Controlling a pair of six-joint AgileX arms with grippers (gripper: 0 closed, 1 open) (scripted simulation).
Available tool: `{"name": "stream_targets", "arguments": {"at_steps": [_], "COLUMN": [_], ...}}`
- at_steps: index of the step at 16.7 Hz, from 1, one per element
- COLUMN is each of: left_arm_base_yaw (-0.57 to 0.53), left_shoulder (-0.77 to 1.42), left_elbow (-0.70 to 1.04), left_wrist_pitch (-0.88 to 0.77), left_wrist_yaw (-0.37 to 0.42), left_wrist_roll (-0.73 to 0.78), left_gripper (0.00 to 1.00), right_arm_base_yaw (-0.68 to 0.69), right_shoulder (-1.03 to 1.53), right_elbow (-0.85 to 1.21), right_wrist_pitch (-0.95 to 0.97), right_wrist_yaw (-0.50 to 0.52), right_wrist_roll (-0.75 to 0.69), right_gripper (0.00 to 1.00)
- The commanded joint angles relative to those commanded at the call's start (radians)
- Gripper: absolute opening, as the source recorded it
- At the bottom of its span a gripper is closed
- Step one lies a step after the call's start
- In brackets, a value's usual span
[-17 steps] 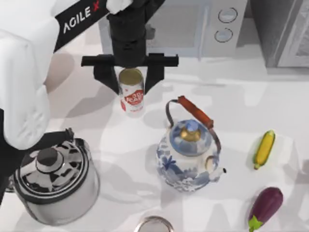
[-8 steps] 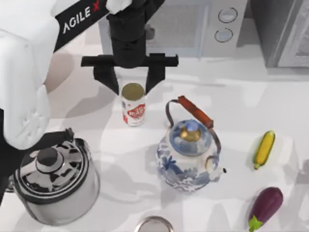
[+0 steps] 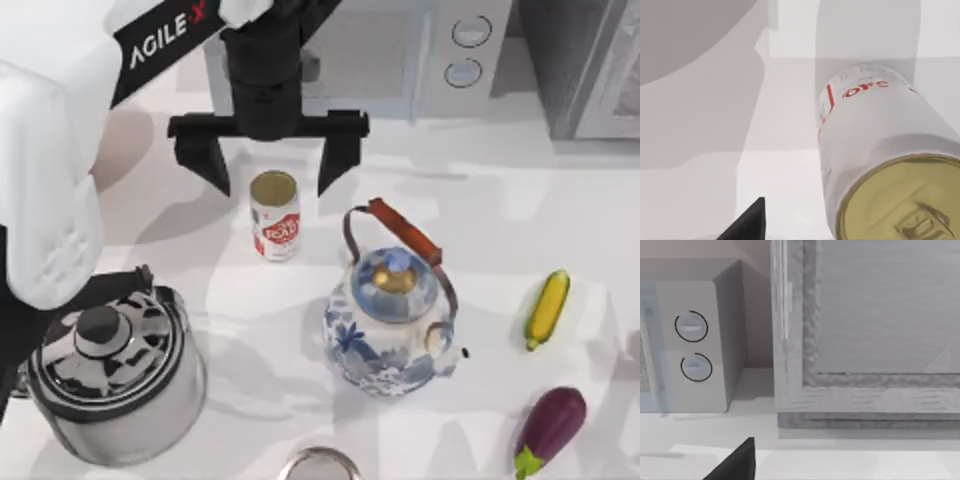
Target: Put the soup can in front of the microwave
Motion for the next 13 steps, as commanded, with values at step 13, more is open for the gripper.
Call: {"name": "stream_targets", "arguments": {"at_steps": [13], "left_arm_base_yaw": [-0.101], "left_shoulder": [0.003], "left_elbow": [0.228], "left_wrist_pitch": [-0.048], "left_wrist_yaw": [-0.028], "left_wrist_roll": [0.125], "left_gripper": [1.00], "right_arm_base_yaw": [0.000], "right_shoulder": [0.000], "right_elbow": [0.000], "right_wrist_pitch": [0.000], "right_wrist_yaw": [0.000], "right_wrist_roll": [0.000], "right_gripper": [1.00]}}
